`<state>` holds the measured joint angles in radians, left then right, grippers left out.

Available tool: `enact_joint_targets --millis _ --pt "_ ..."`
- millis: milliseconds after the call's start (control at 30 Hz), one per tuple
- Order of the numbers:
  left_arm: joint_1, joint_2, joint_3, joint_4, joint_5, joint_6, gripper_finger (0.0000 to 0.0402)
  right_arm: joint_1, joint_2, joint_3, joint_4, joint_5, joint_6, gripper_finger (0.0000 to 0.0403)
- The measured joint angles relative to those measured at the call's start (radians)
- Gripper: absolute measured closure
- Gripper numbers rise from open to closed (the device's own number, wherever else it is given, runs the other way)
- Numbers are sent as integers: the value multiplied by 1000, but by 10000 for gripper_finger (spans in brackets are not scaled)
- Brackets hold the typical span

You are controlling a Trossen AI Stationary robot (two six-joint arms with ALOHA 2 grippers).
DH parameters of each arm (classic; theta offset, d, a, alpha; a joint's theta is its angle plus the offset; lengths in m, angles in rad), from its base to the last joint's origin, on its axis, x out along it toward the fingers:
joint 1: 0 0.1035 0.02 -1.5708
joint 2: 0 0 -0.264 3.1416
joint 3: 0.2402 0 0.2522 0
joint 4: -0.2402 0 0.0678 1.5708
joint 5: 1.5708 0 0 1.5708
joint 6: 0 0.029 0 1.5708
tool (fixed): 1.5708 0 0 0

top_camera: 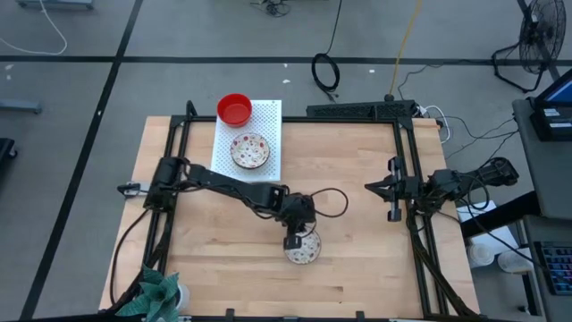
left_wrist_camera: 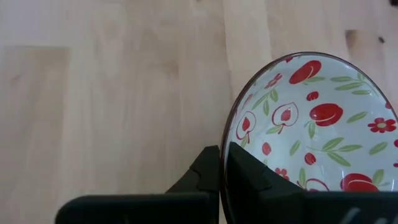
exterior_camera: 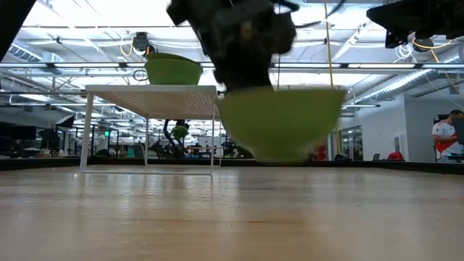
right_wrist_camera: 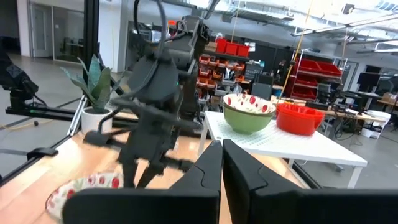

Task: Pick & Place Mini bowls
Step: Stack the white patterned bowl on top of the white patterned bowls on the shelf

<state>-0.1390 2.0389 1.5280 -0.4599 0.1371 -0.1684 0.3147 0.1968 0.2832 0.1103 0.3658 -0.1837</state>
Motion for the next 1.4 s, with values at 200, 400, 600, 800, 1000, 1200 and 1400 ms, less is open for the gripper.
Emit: enact_joint_targets --millis 200,400,600,800,1000,1200,1400 --pt "-12 -105 1 -157 -89 -49 387 0 13 -1 8 0 -1 403" --pt "-31 -221 2 -248 -126 -62 390 -1 17 0 18 -1 -1 403" --pt "-53 -350 2 -331 -189 -80 385 -1 23 0 22 -1 0 403" --pt "-66 -460 2 -401 -221 -122 390 -1 27 0 23 -1 0 403" --pt "-64 -525 2 -557 -266 -227 384 -1 35 0 35 -1 0 403" --pt "-61 -564 3 -679 -277 -348 390 -1 47 0 41 -1 3 403" --pt "-58 -588 3 -836 -257 -453 382 -1 50 0 44 -1 4 403"
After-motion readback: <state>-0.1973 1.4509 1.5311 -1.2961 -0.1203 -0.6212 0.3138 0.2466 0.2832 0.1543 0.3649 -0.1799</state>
